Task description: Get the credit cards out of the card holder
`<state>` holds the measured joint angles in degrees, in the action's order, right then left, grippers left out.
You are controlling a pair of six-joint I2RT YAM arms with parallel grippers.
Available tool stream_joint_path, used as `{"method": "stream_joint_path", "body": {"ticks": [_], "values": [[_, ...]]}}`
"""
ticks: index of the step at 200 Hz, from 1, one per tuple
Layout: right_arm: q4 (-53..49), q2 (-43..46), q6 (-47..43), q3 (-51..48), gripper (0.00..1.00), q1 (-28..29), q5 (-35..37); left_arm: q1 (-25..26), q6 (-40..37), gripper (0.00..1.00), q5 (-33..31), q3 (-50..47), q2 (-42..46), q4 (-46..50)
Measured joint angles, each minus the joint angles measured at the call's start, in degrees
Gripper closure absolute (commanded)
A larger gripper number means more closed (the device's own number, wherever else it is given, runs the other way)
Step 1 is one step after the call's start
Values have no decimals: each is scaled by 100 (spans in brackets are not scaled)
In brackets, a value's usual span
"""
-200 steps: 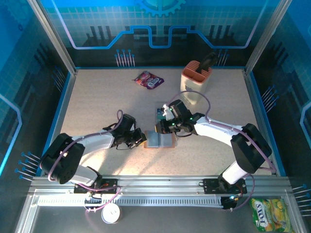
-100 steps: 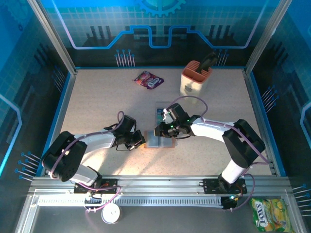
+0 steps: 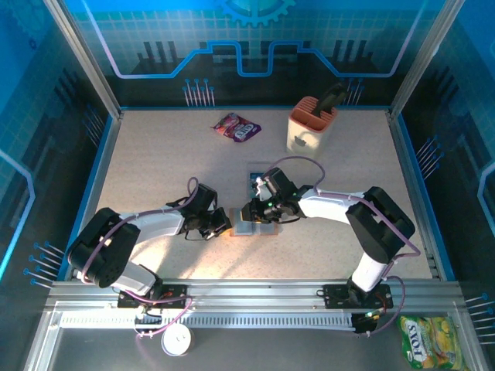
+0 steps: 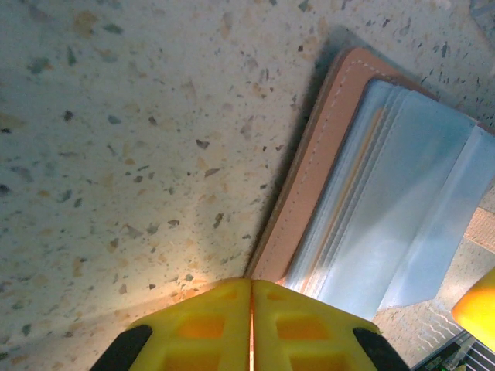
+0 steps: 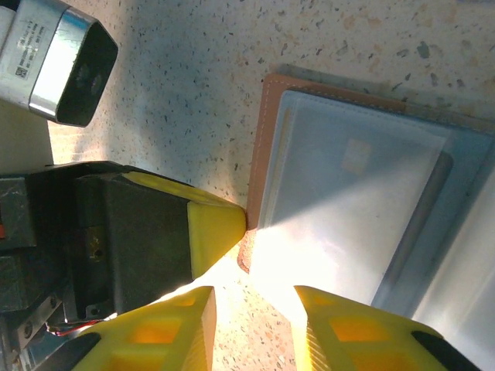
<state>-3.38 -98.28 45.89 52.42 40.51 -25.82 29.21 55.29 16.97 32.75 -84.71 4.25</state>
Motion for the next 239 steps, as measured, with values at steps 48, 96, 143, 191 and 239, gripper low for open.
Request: {"method": "stream_joint_path", "body": {"ticks": [48, 96, 143, 191, 239], "values": [[-24, -11, -2, 107, 66, 0, -31, 7, -2, 90, -2, 66, 13, 9], [-101, -11, -20, 203, 65, 0, -35, 9, 0, 90, 2, 85, 59, 15], [-302, -96, -70, 282, 63, 0, -33, 11, -68, 90, 245, 85, 87, -44], [-323, -129, -68, 280, 62, 0, -37, 9, -144, 89, 334, 85, -9, -46], [-323, -229, -68, 280, 60, 0, -39, 11, -175, 89, 374, 188, -225, 68]]}}
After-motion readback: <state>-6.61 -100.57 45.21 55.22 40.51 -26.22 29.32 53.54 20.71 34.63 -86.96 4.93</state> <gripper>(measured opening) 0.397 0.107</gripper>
